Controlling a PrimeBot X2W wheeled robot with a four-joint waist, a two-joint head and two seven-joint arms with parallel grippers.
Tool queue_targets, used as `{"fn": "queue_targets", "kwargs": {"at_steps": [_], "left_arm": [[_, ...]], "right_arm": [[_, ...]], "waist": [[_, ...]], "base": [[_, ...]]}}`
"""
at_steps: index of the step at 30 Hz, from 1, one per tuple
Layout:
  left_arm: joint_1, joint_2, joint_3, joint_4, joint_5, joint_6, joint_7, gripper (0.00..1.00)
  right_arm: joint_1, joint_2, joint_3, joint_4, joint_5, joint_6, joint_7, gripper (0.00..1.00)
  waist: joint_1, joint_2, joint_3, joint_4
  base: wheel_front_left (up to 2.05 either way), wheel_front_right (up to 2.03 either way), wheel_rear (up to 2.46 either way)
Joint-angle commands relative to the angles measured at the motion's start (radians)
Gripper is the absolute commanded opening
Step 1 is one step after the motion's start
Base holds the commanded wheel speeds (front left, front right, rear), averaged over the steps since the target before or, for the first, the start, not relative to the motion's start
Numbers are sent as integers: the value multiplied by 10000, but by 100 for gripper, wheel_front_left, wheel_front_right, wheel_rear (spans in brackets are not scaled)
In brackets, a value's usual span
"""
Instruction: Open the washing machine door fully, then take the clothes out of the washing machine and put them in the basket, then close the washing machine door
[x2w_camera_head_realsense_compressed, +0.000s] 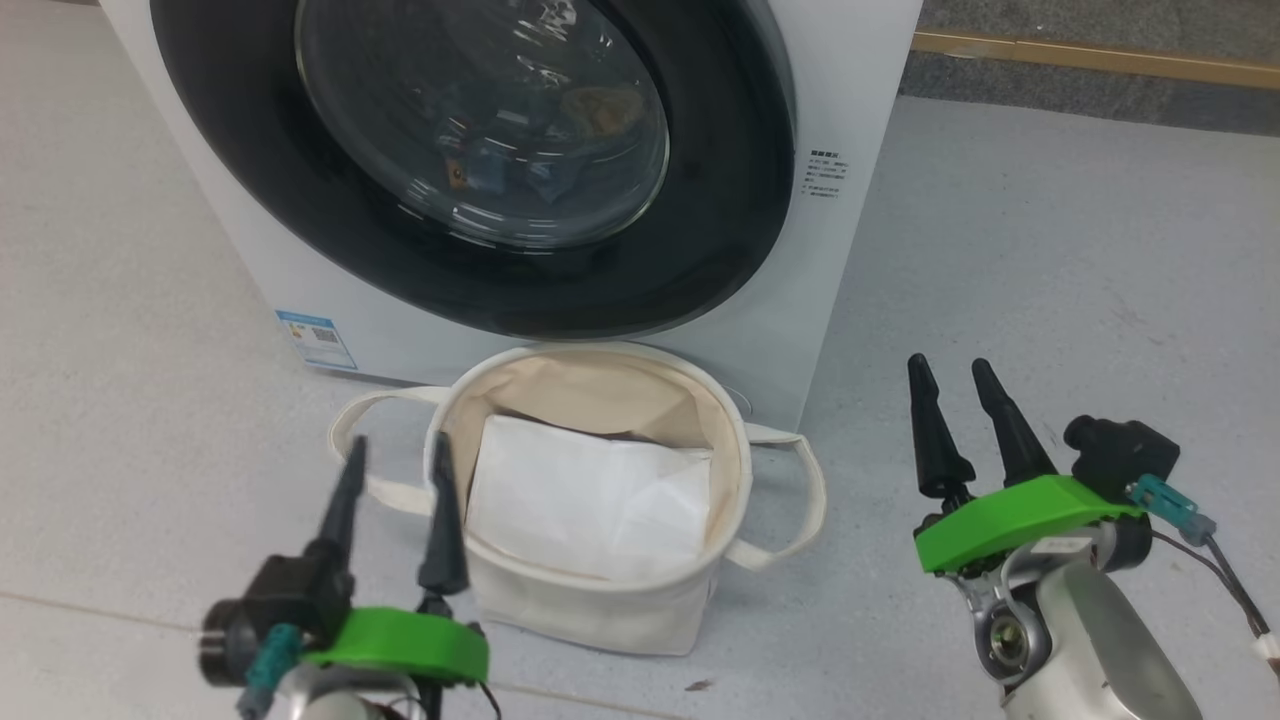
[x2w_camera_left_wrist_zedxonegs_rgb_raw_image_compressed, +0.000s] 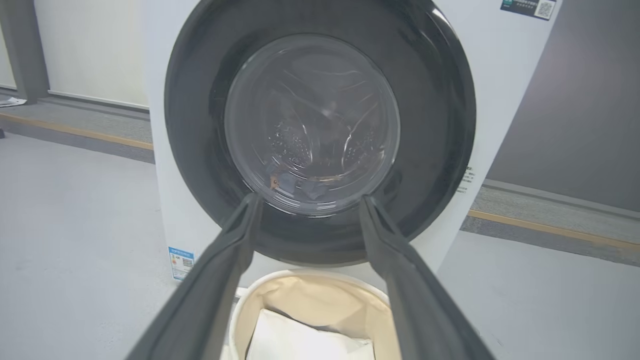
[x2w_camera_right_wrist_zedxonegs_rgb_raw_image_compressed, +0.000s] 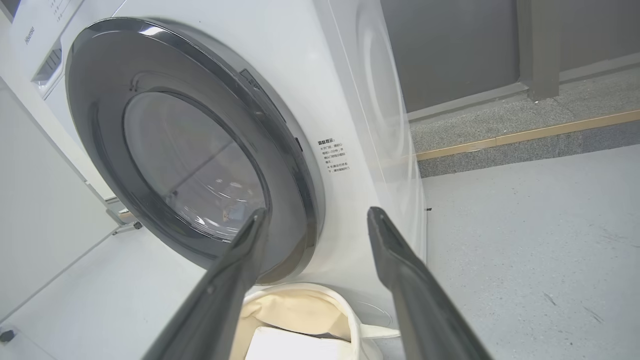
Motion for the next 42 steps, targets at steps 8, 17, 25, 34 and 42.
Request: {"fn": "queue_targets", "kwargs": {"at_steps": [8,17,25,34,42], "left_arm": [[-306,1,-35,165,179,-254,-120,100],[-348,0,-65,118,155,-230,-120,100],[-337,0,-101,148,147,-268,-120,100],[-291,0,-155,208,202,-264,-120,100],[-375,0,-517,213,963,27,-120,100]], "right_arm": [[-276,10,97,-394,-527,2,-125,100],[-214,11,120,-512,-466,2,-125,100],[-148,11,57,-728,-418,2,-125,100],[-152,11,201,-658,80,2,-125,0],[-503,11,36,-490,2915,2,-70,0]], "waist": [[0,0,19,4],[0,0,-1,14],[0,0,-12,42],[0,0,-49,61],[0,0,473,145]], "base": [[0,0,0],[0,0,0],[0,0,0],[0,0,0],[0,0,0]]}}
